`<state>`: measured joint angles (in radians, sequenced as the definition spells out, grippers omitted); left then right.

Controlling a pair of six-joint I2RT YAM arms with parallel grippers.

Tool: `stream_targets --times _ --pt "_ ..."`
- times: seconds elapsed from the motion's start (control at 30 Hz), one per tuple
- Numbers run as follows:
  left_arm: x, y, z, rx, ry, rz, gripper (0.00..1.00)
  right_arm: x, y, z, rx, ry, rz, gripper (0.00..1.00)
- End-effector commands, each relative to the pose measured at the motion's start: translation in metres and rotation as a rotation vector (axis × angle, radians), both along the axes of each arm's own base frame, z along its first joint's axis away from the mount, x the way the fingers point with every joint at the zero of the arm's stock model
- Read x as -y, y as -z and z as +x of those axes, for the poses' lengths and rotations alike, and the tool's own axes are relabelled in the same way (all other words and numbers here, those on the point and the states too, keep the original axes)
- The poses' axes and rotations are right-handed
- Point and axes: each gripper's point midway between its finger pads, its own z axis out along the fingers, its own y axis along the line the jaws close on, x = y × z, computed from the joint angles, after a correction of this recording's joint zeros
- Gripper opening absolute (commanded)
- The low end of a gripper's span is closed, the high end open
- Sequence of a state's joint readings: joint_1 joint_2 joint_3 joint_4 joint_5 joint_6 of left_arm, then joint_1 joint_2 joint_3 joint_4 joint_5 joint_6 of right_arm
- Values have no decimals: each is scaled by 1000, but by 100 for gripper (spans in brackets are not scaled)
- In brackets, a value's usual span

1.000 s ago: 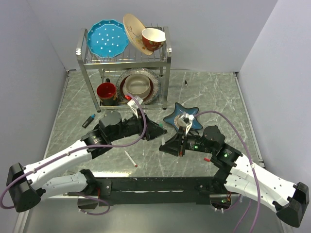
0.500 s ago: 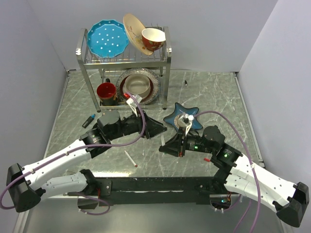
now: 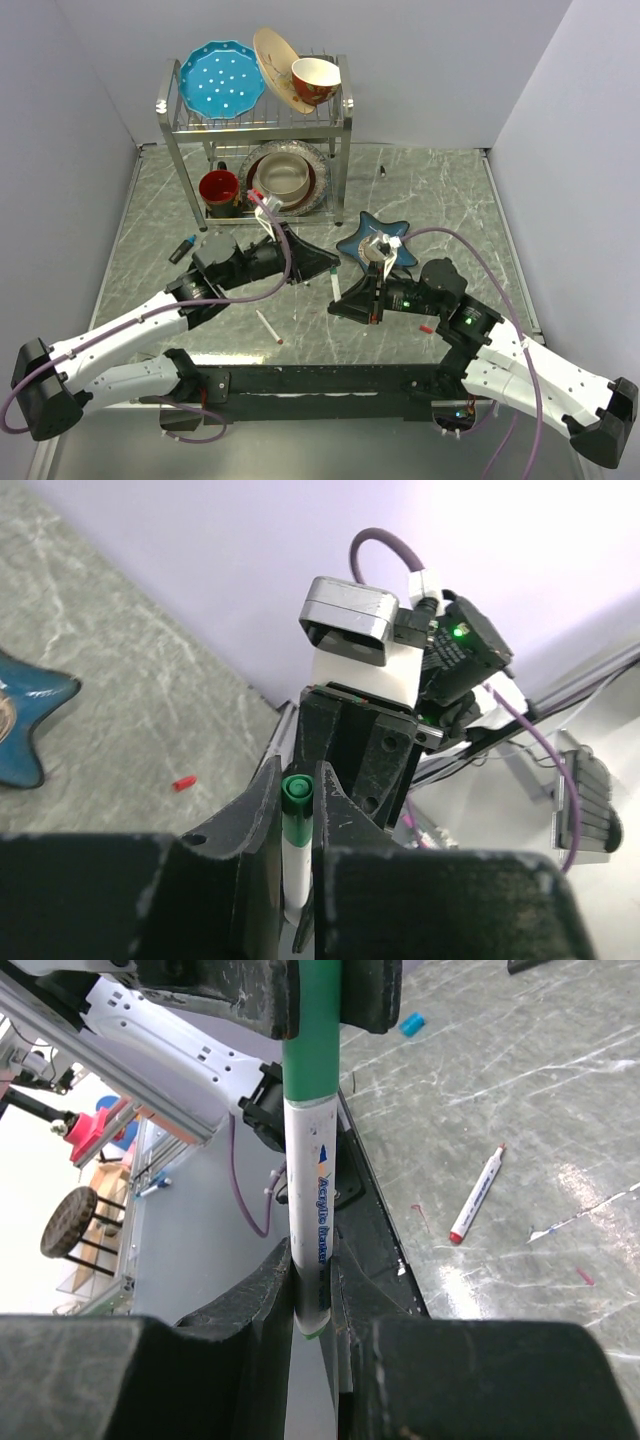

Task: Insert the pens into the pen caps

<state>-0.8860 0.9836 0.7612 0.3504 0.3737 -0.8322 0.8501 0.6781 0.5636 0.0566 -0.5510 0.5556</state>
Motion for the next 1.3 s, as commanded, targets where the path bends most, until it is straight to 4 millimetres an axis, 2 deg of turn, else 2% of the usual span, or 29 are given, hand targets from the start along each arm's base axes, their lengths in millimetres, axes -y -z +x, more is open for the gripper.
stream_targets --times 0.0,0.13,0.17,0.2,0.37,0.47,0.53,0.7,0.77,0.9,0.97,1.13,1.27 --pt "-2 19 -36 -52 154 5 1 5 -86 19 208 116 190 0" --pt "-6 43 -29 -126 97 73 1 5 -101 36 273 177 141 0" --pt "-6 51 -30 -146 101 94 1 1 -97 42 271 183 108 0" --pt "-5 55 -31 -158 104 104 1 2 -104 45 298 191 96 0" --pt "-3 73 -37 -181 121 135 1 -3 -113 61 332 236 54 0" --pt "-4 97 -33 -200 98 198 1 0 -124 74 369 295 47 0" --pt "-4 106 -34 -200 102 194 1 1 -124 81 367 317 21 0" --pt "1 99 -50 -163 181 138 1 -7 -147 78 400 240 65 0" --pt "4 96 -59 -142 217 144 1 -6 -156 82 404 244 89 0" --pt "5 95 -73 -119 266 128 1 -5 -169 77 406 197 144 0" --pt "5 87 -78 -116 291 95 1 -5 -175 75 396 174 184 0" --pt "8 90 -87 -166 324 93 1 -5 -179 77 412 170 189 0" --pt "9 100 -95 -202 342 151 1 6 -182 93 453 235 145 0"
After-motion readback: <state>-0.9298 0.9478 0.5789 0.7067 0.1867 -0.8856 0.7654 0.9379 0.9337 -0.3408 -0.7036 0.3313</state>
